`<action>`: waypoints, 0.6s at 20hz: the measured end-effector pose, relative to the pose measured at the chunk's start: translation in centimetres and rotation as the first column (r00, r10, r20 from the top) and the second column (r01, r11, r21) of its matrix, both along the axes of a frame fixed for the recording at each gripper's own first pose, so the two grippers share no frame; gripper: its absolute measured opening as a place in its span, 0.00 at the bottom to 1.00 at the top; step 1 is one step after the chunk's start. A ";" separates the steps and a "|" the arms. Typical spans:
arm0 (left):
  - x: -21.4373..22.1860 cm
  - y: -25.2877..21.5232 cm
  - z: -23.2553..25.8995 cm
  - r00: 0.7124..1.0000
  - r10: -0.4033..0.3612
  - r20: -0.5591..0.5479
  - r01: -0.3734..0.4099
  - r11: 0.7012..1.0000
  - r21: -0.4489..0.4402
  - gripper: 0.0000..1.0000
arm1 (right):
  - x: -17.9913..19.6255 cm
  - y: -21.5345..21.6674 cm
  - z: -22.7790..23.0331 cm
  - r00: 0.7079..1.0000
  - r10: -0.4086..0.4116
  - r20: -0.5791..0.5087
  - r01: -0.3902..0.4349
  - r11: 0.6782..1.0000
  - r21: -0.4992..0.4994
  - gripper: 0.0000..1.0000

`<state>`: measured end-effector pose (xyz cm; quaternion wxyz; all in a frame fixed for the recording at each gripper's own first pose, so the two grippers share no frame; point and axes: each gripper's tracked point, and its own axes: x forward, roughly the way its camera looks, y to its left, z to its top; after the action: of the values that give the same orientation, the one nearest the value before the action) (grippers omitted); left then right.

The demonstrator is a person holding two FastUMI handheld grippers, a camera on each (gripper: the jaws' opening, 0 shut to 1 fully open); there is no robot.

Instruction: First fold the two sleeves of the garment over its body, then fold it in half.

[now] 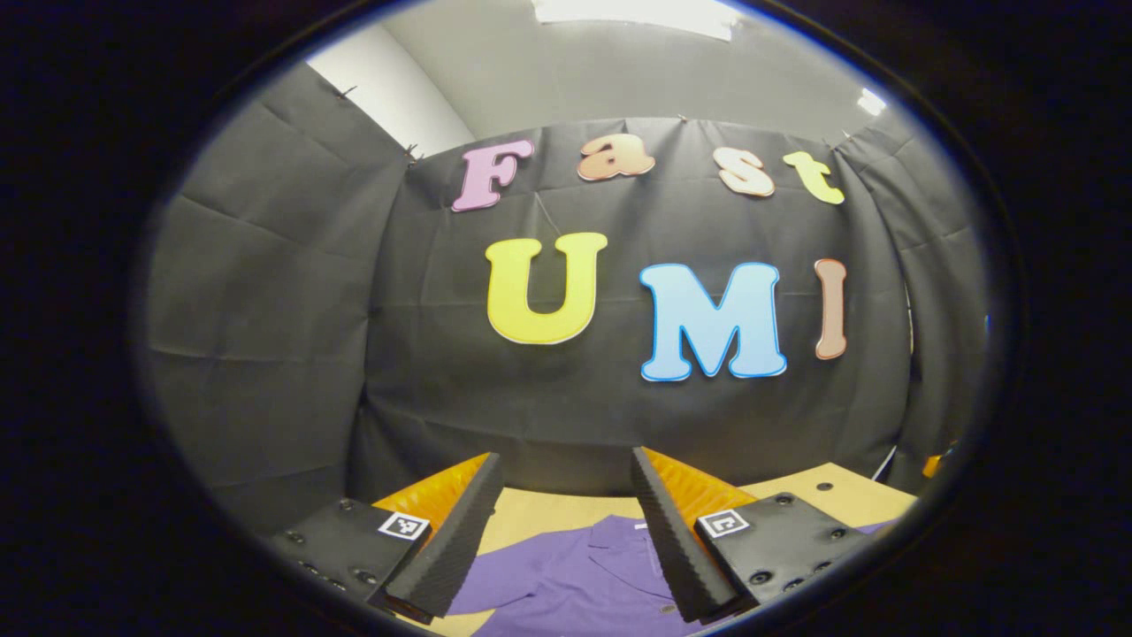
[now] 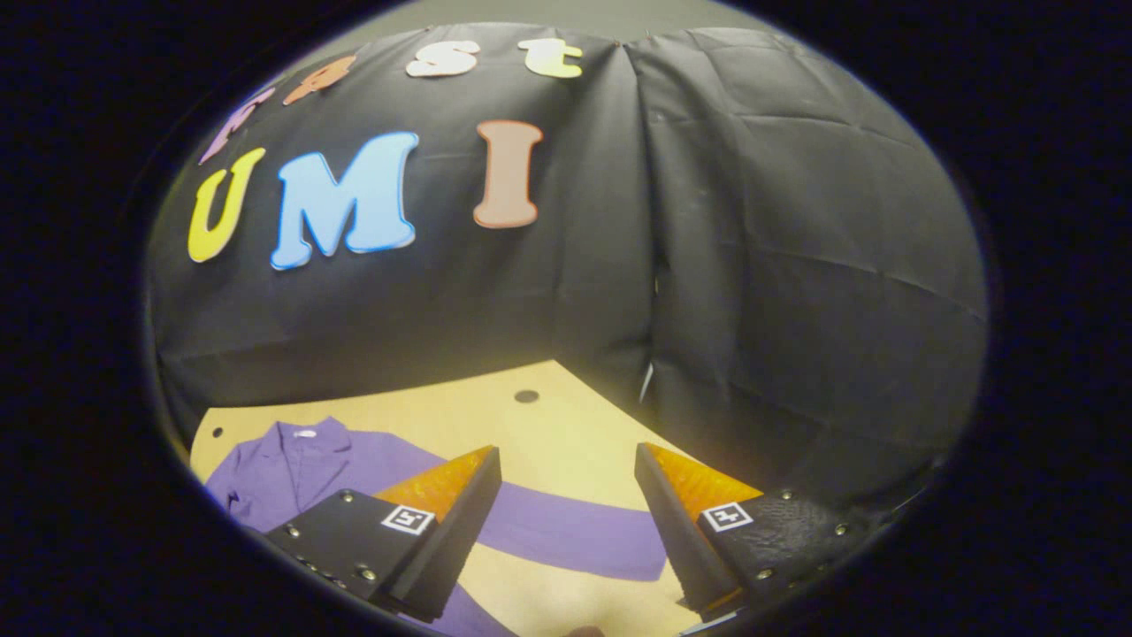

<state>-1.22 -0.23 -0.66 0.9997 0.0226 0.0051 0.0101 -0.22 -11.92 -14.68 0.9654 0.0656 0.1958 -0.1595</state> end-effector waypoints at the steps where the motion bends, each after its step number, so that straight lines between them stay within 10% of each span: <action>1: -0.2 0.0 -0.3 1.000 0.004 -0.010 -0.004 1.000 -0.002 0.92 | -0.2 -0.8 -1.7 0.999 -0.018 -0.048 0.019 1.000 0.016 0.94; 12: -1.2 1.7 -2.1 0.995 0.076 -0.071 -0.075 0.997 0.011 0.92 | -0.2 -4.9 -16.1 0.928 -0.097 -0.360 0.133 0.988 0.076 0.94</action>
<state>-2.41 1.48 -2.77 0.9977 0.0269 0.0418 0.0471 -0.44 -16.82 -30.77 0.8987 0.0950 0.3702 -0.2149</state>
